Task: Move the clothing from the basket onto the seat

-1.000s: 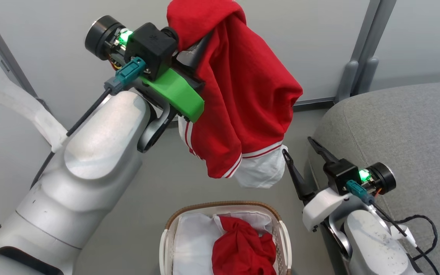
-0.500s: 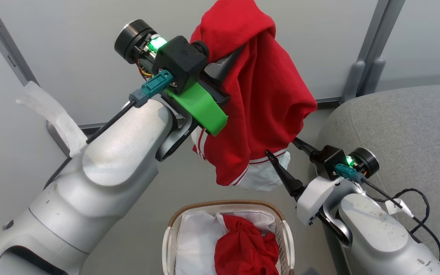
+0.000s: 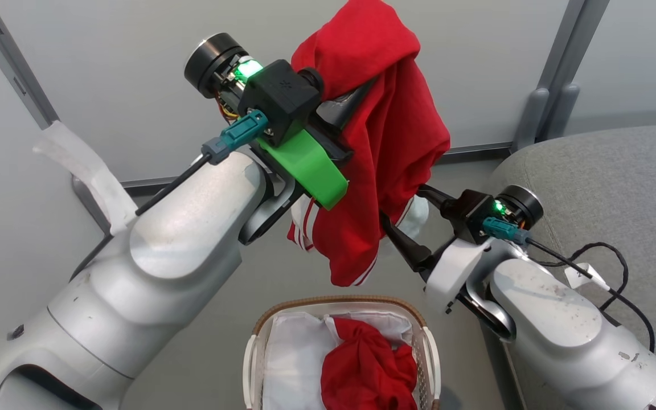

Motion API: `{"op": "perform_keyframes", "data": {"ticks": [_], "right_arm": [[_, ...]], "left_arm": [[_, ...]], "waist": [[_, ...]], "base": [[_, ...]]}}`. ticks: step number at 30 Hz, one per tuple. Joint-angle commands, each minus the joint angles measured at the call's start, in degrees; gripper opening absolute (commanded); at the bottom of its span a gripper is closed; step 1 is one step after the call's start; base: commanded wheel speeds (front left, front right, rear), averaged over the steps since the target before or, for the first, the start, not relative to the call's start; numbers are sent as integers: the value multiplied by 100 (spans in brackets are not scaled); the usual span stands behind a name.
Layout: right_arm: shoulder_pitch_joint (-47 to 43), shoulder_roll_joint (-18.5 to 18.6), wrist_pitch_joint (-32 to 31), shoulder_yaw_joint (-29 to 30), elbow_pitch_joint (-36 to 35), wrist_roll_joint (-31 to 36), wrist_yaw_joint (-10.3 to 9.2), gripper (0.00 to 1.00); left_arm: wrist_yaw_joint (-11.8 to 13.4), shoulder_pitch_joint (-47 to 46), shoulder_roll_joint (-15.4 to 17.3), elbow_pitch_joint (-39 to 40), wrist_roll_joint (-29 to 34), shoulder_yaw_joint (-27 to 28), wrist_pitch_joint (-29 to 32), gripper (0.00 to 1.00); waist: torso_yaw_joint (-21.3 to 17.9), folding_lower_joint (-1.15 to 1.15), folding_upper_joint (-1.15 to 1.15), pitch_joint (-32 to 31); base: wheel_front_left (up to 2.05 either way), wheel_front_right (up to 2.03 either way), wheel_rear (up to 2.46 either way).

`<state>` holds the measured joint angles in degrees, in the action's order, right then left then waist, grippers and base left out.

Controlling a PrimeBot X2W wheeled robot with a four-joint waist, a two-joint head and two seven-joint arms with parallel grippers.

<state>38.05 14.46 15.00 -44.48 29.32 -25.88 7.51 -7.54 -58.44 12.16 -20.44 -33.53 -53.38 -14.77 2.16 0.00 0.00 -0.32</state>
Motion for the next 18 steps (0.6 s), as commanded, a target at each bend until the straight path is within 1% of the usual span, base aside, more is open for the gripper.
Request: {"op": "perform_keyframes", "data": {"ticks": [1,2,3,5,6,12,18], "right_arm": [[67,-45,28,-73,2,-50,-4,100],[100,-69,28,-90,33,-60,-4,80],[144,-101,28,-96,72,-70,-4,41],[188,-195,29,-77,132,-70,-4,20],[202,-245,28,-55,167,-71,-4,1],[183,-450,29,436,205,225,-4,0],[23,-499,28,691,183,450,-4,0]], "left_arm": [[11,-88,13,12,-50,-5,-38,0],[11,-84,15,13,-61,-11,-40,0],[11,-81,16,16,-74,-18,-44,0],[11,-73,5,32,-94,-21,-47,0],[11,-72,0,42,-110,-20,-44,0],[11,-15,27,64,-178,11,-48,0],[11,161,84,-15,-283,99,-45,0]], "waist": [[-9,0,0,4],[-12,0,0,6],[-14,0,0,9],[-12,0,0,19],[-8,0,0,25],[29,0,0,55],[36,0,0,50]], "base": [[0,0,0],[0,0,0],[0,0,0],[0,0,0],[0,0,0],[0,0,0],[0,0,0]]}}
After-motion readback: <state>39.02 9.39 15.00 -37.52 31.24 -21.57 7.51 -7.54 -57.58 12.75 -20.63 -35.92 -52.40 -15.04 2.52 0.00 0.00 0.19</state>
